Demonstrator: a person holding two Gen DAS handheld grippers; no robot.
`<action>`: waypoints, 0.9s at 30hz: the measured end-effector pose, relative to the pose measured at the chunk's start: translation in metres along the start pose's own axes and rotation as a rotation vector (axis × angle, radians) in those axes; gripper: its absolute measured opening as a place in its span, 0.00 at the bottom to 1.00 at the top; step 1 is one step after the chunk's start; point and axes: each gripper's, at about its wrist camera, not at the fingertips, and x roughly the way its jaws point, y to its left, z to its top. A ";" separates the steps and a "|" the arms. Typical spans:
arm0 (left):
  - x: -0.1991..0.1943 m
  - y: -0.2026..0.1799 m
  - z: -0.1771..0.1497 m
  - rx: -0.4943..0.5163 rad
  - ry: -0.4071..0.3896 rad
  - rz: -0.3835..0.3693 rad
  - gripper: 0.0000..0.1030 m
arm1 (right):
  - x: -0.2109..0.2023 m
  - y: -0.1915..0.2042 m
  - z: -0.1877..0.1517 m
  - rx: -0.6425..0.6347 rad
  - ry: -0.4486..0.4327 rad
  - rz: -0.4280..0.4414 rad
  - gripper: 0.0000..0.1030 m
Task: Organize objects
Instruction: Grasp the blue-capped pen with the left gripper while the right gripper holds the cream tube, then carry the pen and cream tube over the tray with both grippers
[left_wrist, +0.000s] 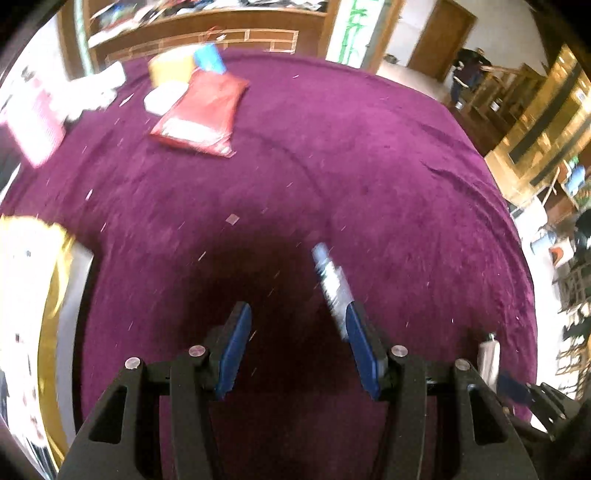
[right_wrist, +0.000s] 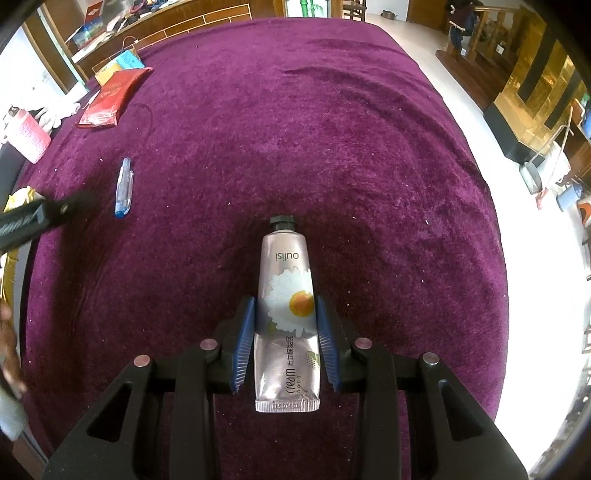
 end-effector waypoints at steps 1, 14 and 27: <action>0.005 -0.004 0.002 0.019 -0.002 0.014 0.45 | 0.000 0.000 0.000 0.003 0.000 0.001 0.31; 0.018 -0.035 -0.001 0.185 -0.010 0.041 0.07 | 0.000 0.001 -0.002 0.017 -0.018 -0.005 0.31; -0.041 0.010 -0.025 0.018 -0.025 -0.148 0.07 | -0.004 -0.013 -0.005 0.117 -0.031 0.082 0.30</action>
